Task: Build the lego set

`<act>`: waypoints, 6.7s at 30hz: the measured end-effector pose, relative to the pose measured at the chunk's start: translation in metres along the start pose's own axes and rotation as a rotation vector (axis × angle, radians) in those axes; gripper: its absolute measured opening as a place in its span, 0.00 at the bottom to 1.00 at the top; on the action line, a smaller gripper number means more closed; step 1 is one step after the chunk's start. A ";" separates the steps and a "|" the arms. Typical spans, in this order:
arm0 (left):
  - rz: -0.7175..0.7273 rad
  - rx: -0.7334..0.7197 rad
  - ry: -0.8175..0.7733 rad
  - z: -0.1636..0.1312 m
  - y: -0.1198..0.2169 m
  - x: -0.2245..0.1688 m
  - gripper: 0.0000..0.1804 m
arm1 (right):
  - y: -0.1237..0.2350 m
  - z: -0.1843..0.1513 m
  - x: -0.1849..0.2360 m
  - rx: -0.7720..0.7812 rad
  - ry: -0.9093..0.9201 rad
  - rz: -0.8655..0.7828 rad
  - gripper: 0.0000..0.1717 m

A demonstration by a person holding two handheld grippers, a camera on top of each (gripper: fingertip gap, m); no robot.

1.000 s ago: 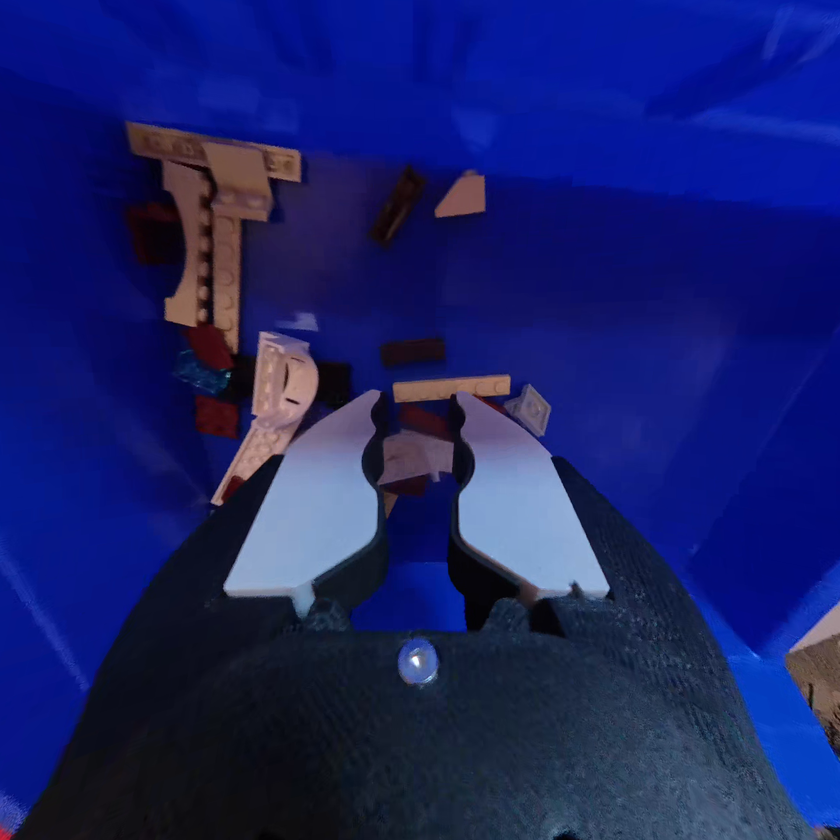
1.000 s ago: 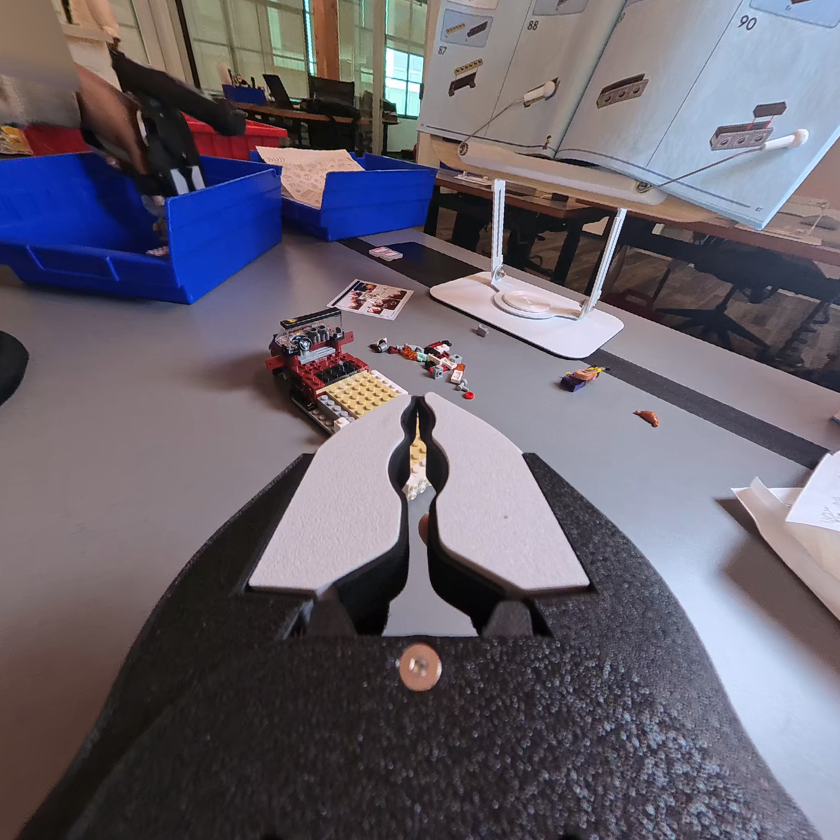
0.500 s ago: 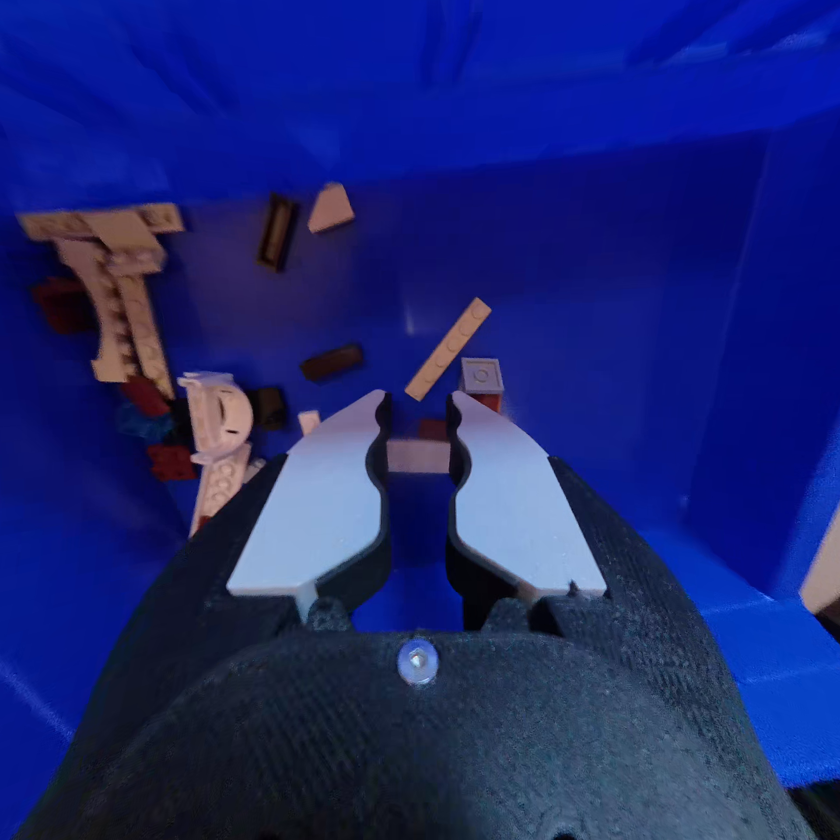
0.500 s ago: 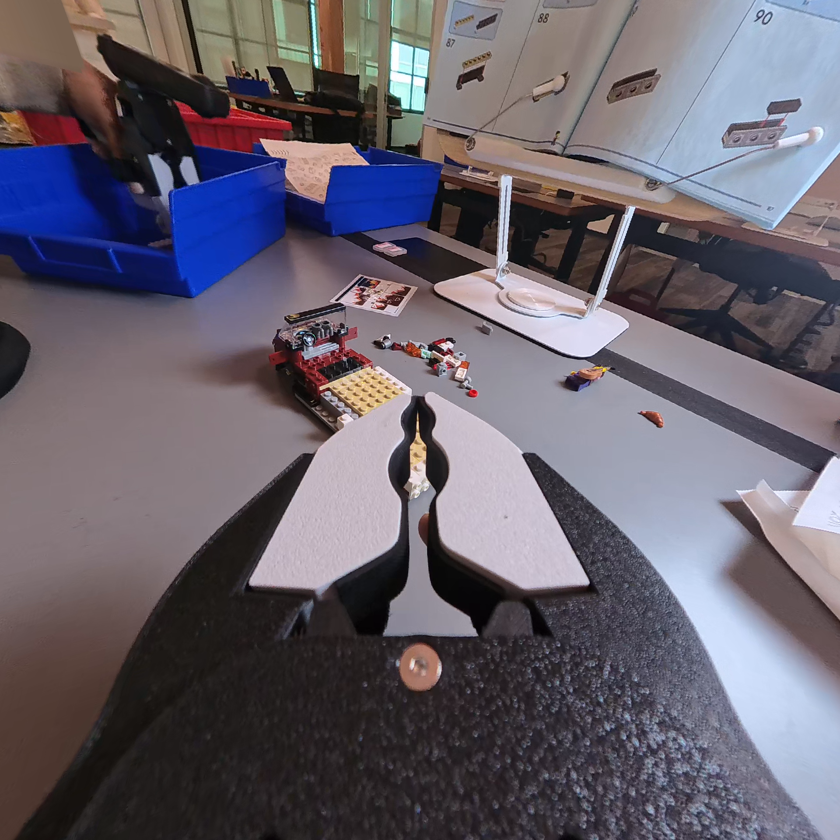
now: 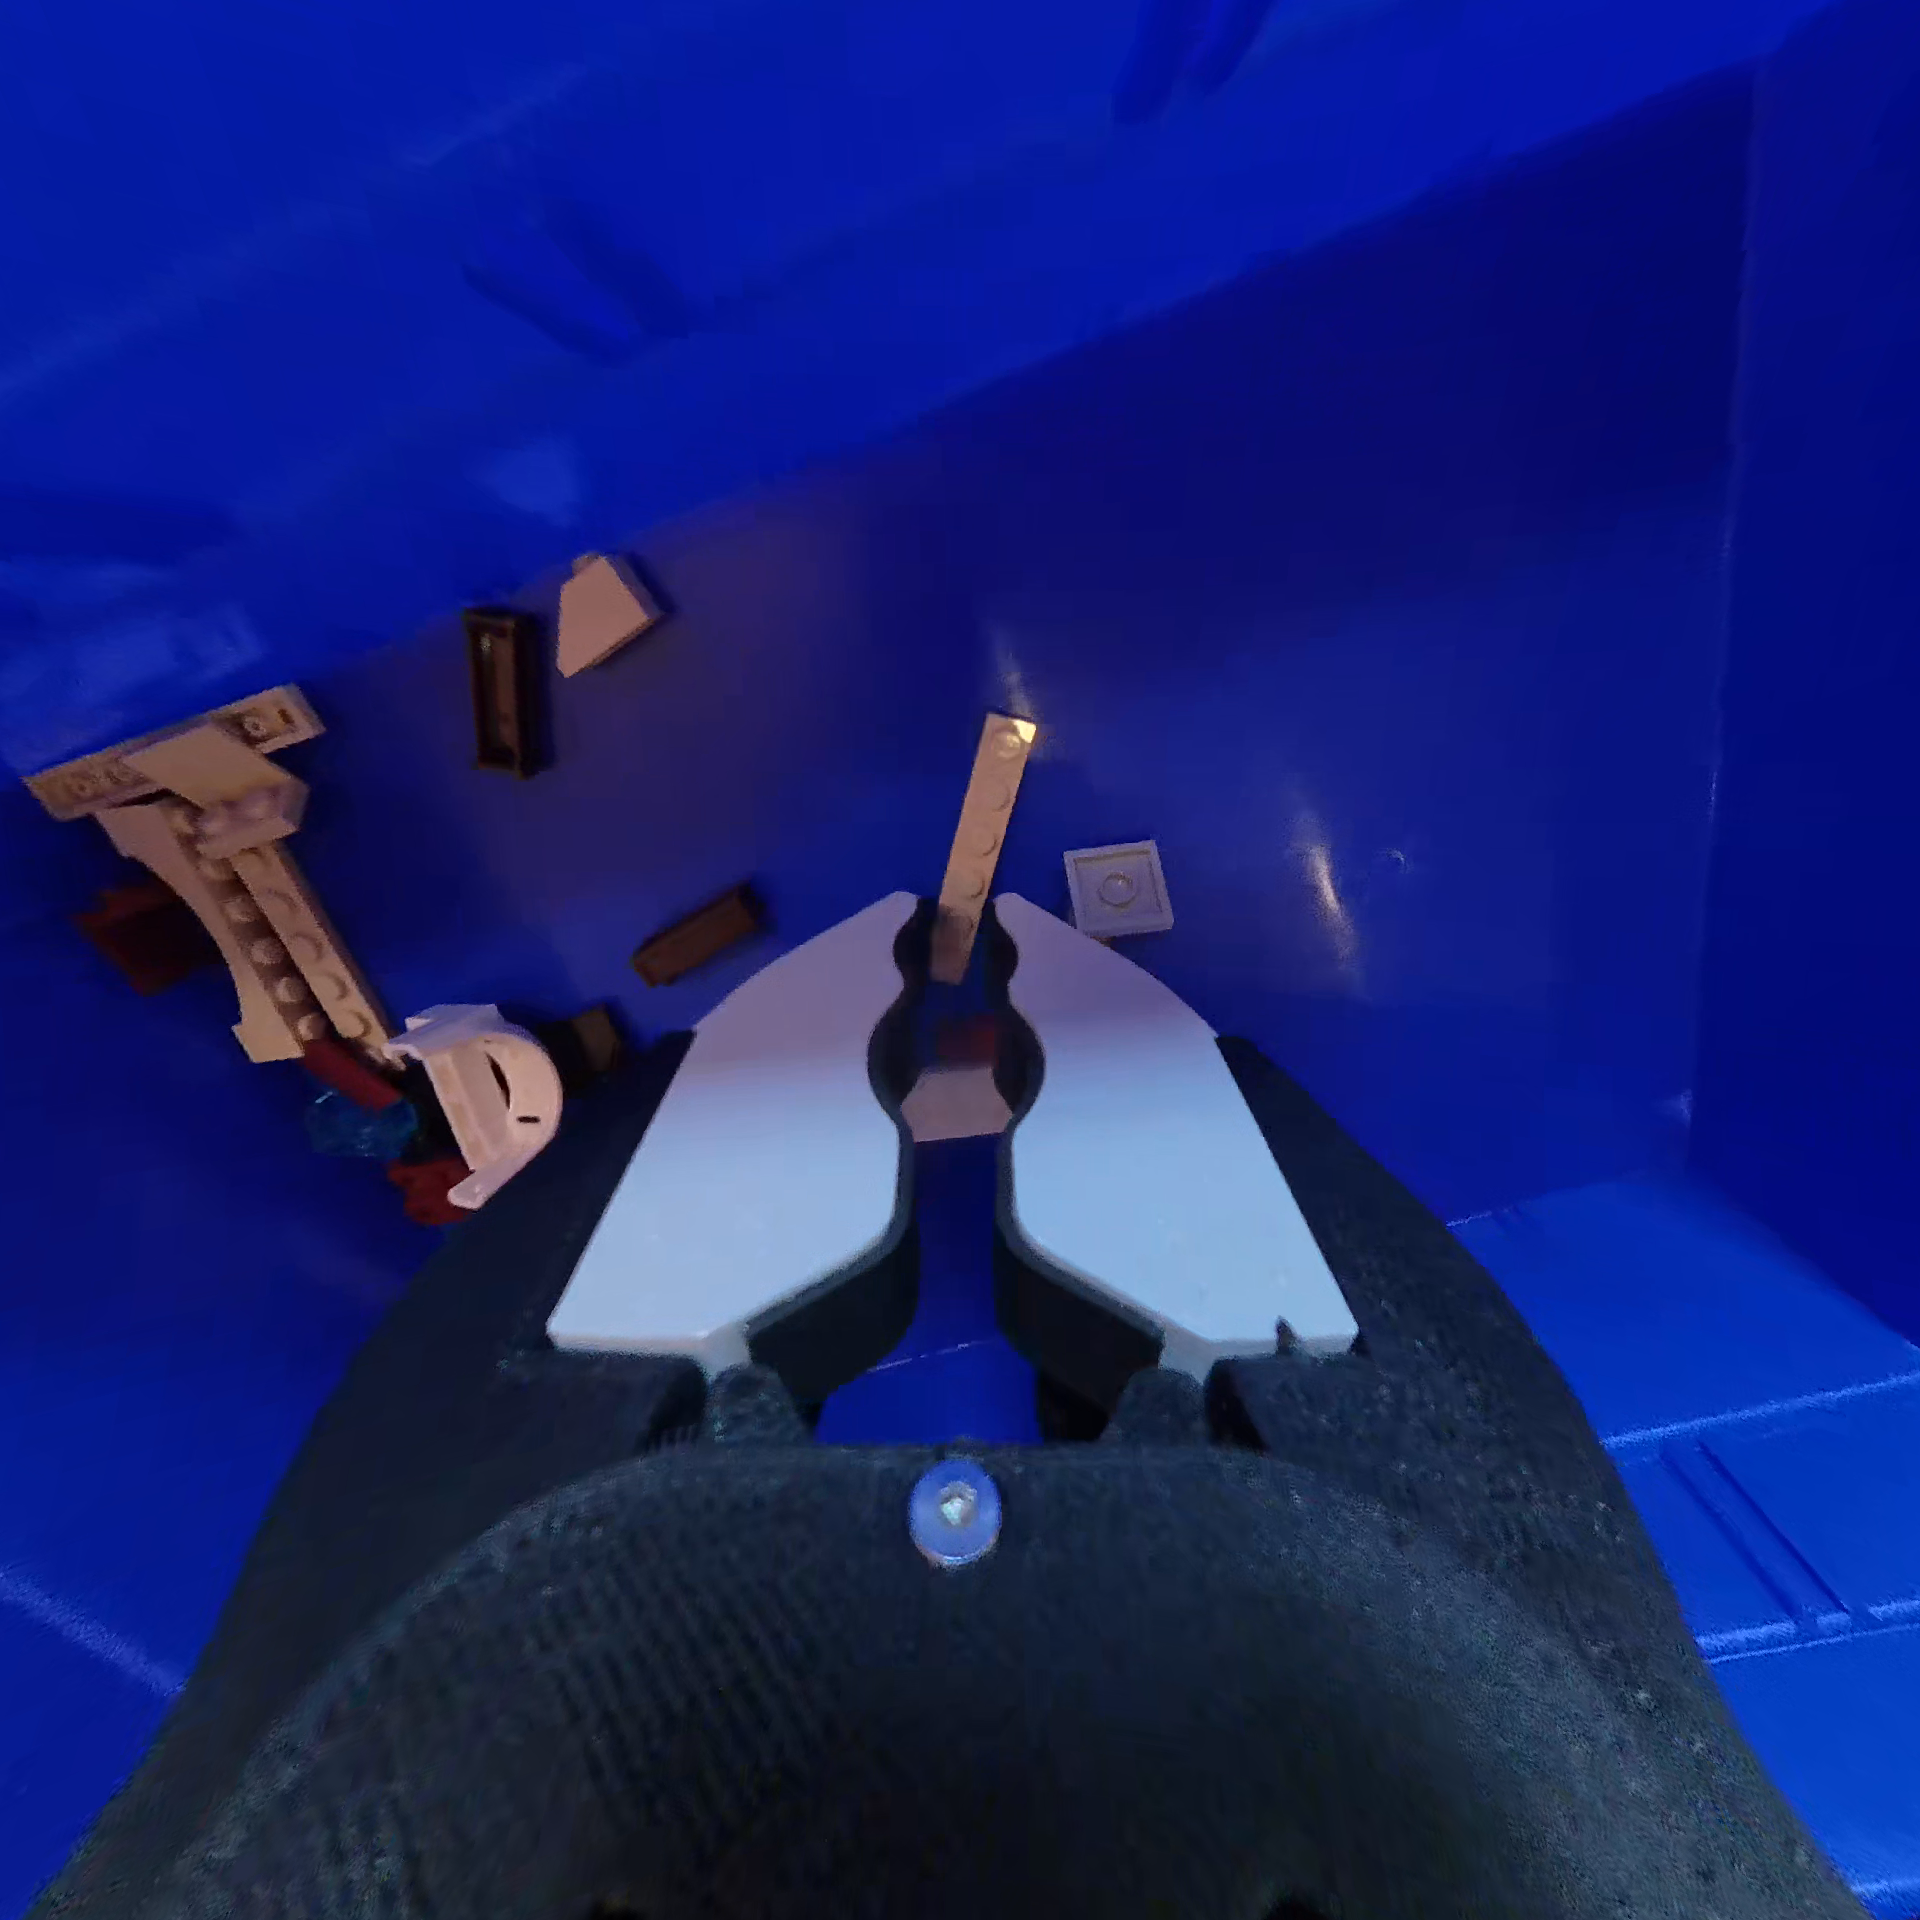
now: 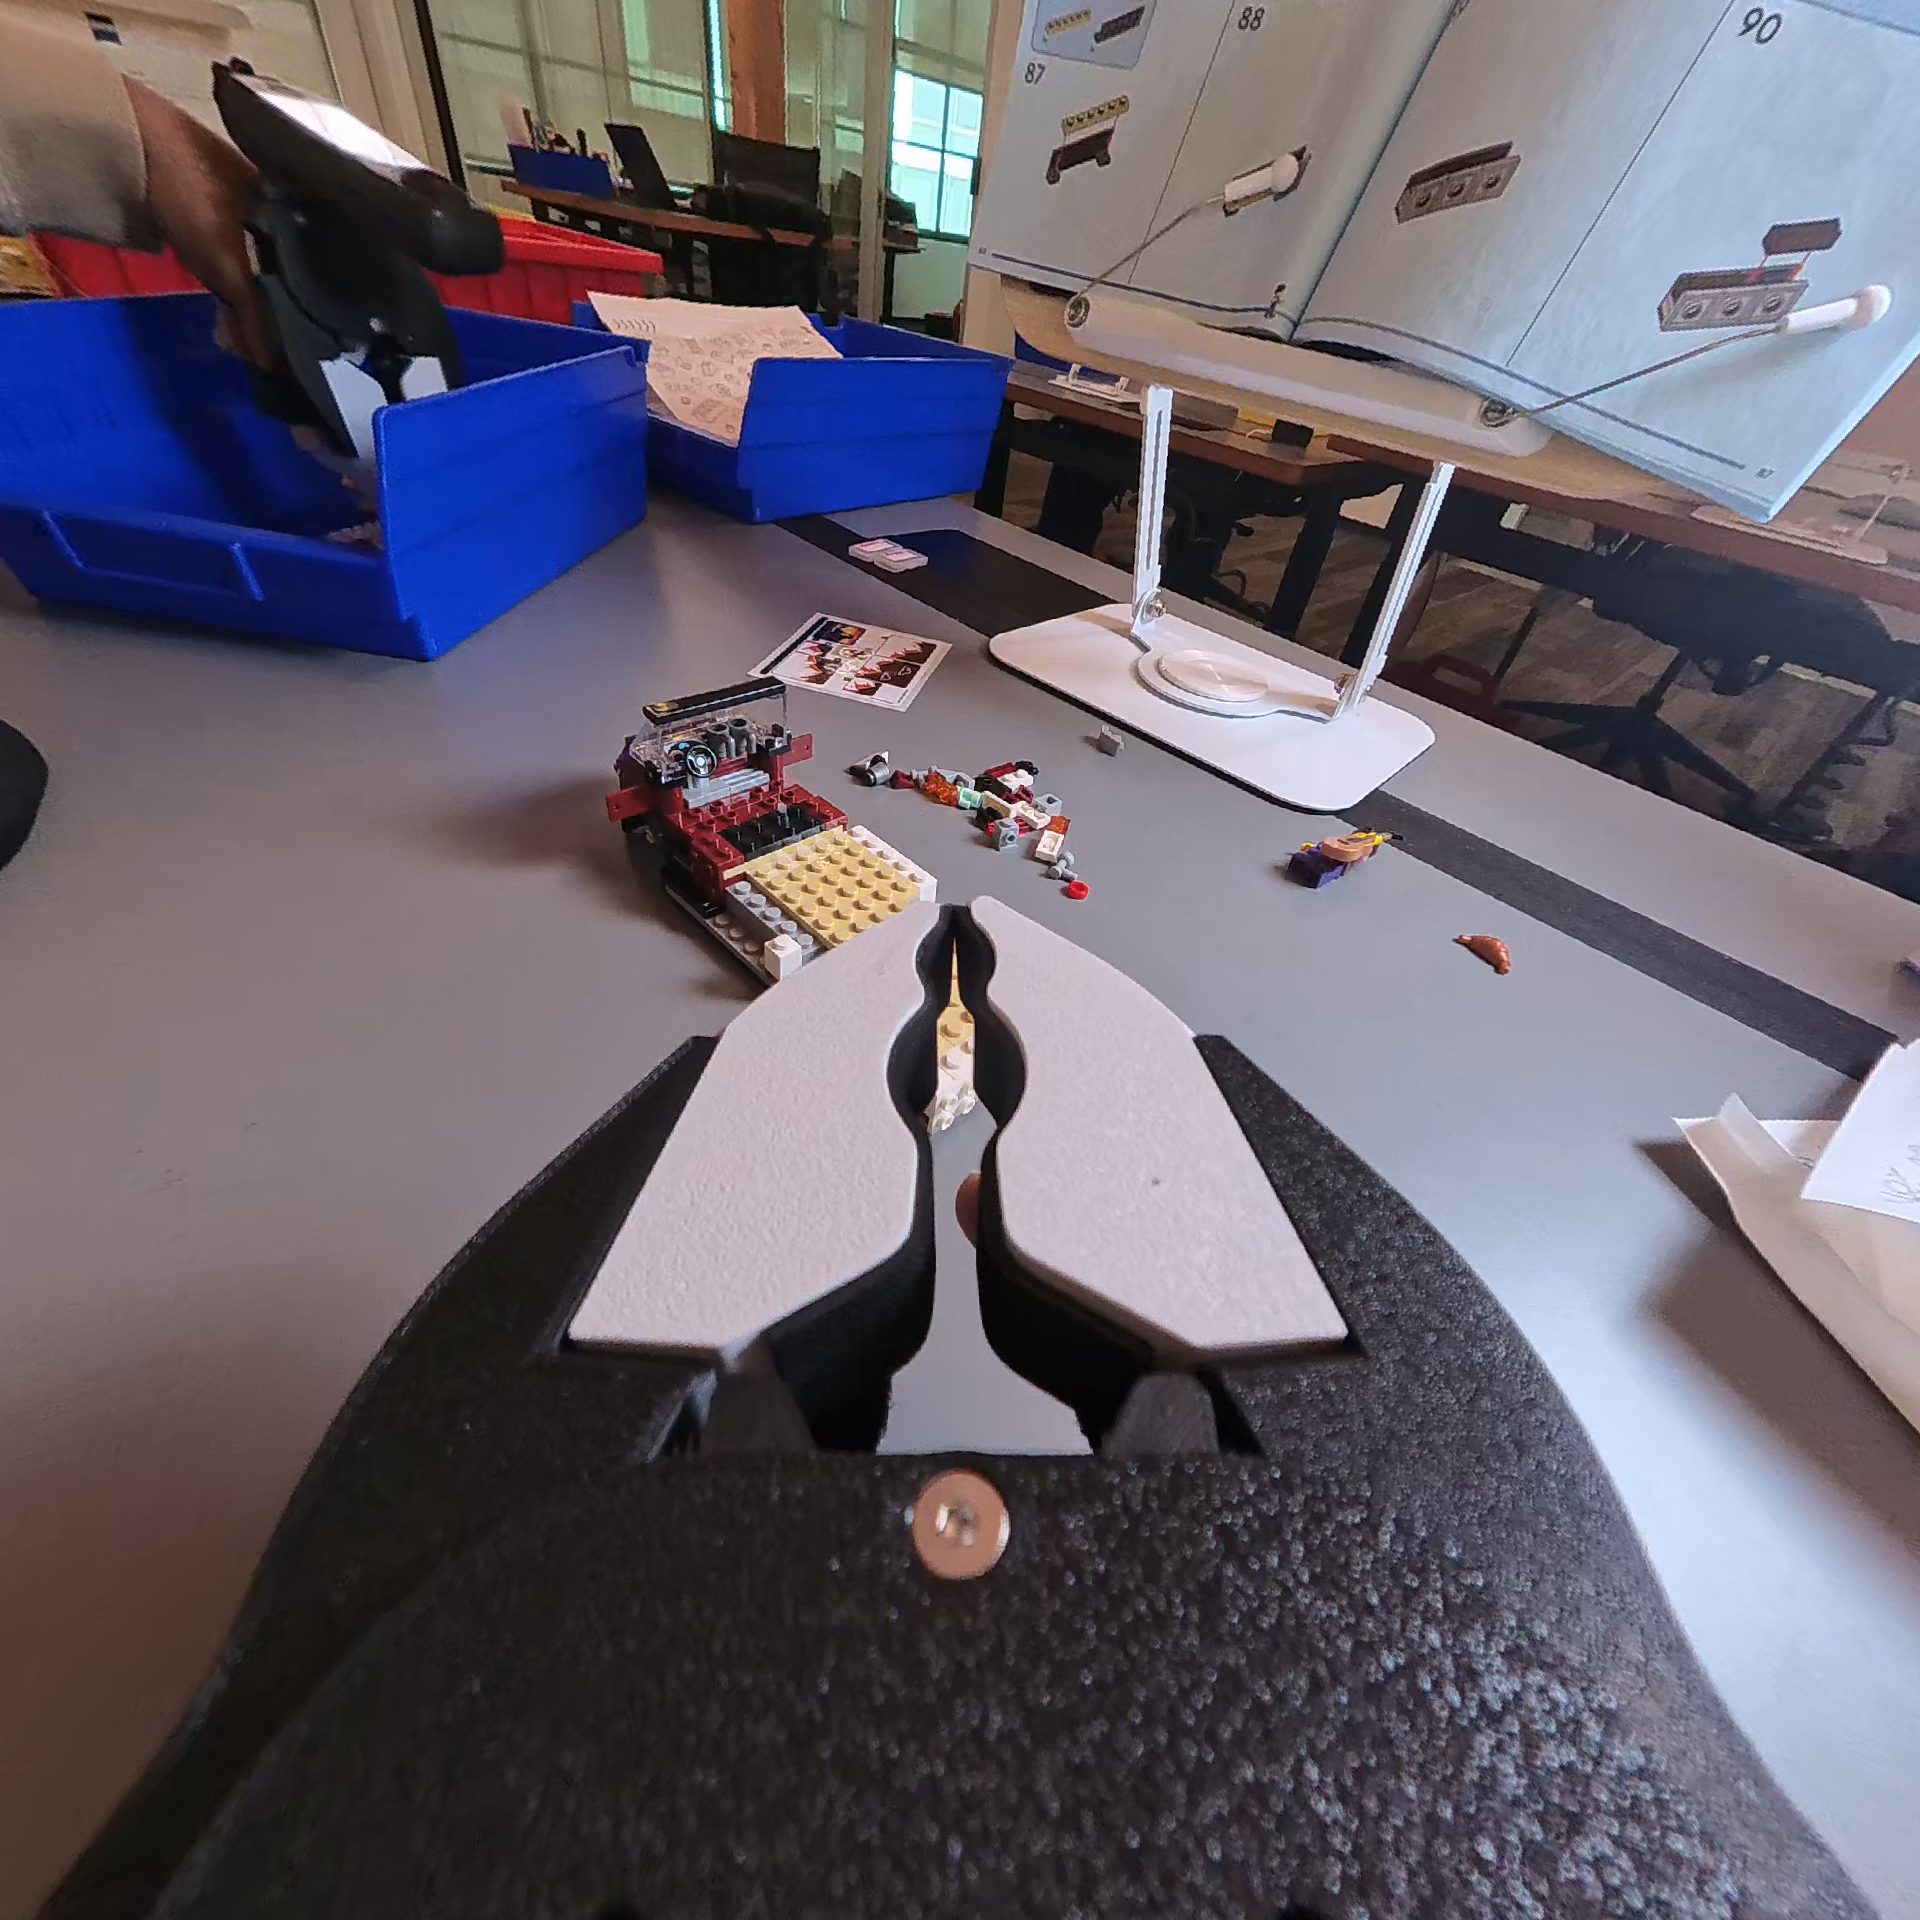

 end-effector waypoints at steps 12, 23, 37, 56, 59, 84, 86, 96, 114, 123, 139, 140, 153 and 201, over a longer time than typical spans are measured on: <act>0.191 -0.350 0.084 0.012 0.055 -0.026 0.05 | 0.003 0.004 0.001 -0.021 0.015 -0.001 0.00; -0.093 -0.400 -0.254 0.190 -0.028 -0.196 0.04 | 0.004 0.006 0.009 -0.052 0.037 0.005 0.00; -0.195 -0.363 -0.362 0.267 -0.090 -0.230 0.14 | 0.019 0.023 -0.015 -0.185 -0.035 -0.175 0.10; 0.492 -0.576 0.613 -0.019 0.113 0.002 0.08 | 0.013 0.017 -0.007 -0.144 -0.042 -0.136 0.09; 0.371 -0.490 0.744 -0.037 0.088 0.032 0.12 | 0.011 0.014 -0.006 -0.127 -0.037 -0.136 0.09; 0.041 -0.425 0.587 -0.028 0.065 0.014 0.10 | 0.006 0.008 0.001 -0.081 -0.011 -0.076 0.07; 0.087 -0.405 0.687 -0.033 0.058 0.029 0.10 | 0.006 0.008 0.002 -0.080 -0.006 -0.076 0.07; 0.083 -0.301 0.878 -0.040 0.024 0.054 0.04 | 0.007 0.009 0.001 -0.080 -0.001 -0.073 0.06; 0.077 -1.036 0.156 0.107 0.094 -0.140 0.02 | 0.009 0.020 0.023 -0.110 -0.017 0.064 0.07; -0.246 -1.237 -0.086 0.252 -0.008 -0.234 0.02 | 0.006 0.065 0.068 -0.150 -0.194 0.260 0.10; -0.210 -1.250 -0.073 0.263 -0.055 -0.243 0.02 | -0.009 0.040 0.075 -0.019 -0.176 0.270 0.00; -0.206 -1.257 -0.084 0.262 -0.054 -0.242 0.03 | -0.010 0.040 0.074 -0.008 -0.166 0.275 0.00; -0.046 -0.851 -0.236 0.237 -0.075 -0.218 0.15 | -0.040 0.006 0.064 0.655 0.279 0.494 0.00; -0.027 -0.631 -0.437 0.240 -0.104 -0.240 0.11 | -0.056 -0.004 0.067 0.705 0.388 0.617 0.07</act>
Point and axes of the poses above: each gripper's, where its closed fingertips meet, y back along the fingers, z out of its top, x = y × z across the jaws, the point moved 8 cm from there along y, back along the fingers, and after that the axes turned 12 degrees about -z, right-handed, at the moved point
